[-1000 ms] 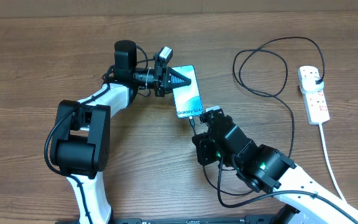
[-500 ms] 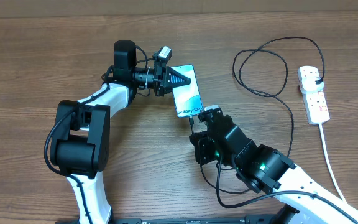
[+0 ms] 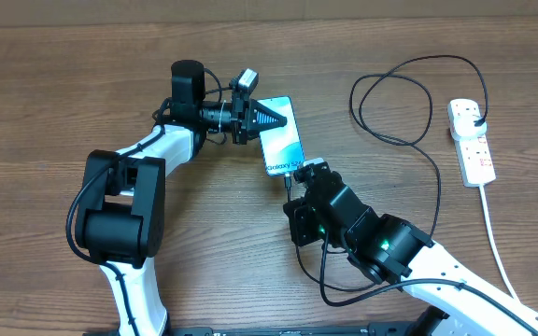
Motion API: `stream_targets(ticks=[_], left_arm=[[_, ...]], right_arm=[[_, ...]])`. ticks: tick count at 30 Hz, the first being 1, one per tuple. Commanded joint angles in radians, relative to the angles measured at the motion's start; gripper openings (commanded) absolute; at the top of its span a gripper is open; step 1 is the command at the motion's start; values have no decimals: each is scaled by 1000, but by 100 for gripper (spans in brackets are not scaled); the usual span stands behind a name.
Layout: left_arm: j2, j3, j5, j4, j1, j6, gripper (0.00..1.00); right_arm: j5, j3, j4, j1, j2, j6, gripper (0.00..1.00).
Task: Plug charger to phone and switch on socket
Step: 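Push the plug up into the phone's port with the right gripper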
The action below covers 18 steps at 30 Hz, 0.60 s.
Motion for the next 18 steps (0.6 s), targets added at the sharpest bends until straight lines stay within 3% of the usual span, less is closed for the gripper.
stream_targets(ticks=[1, 12, 18], left_arm=[[1, 20, 99, 1, -10, -10, 4], [1, 20, 98, 1, -10, -6, 4], [1, 20, 98, 1, -10, -6, 4]], right_arm=[[89, 24, 14, -6, -2, -5, 4], [67, 24, 26, -8, -2, -18, 4], [35, 24, 23, -8, -2, 122, 4]])
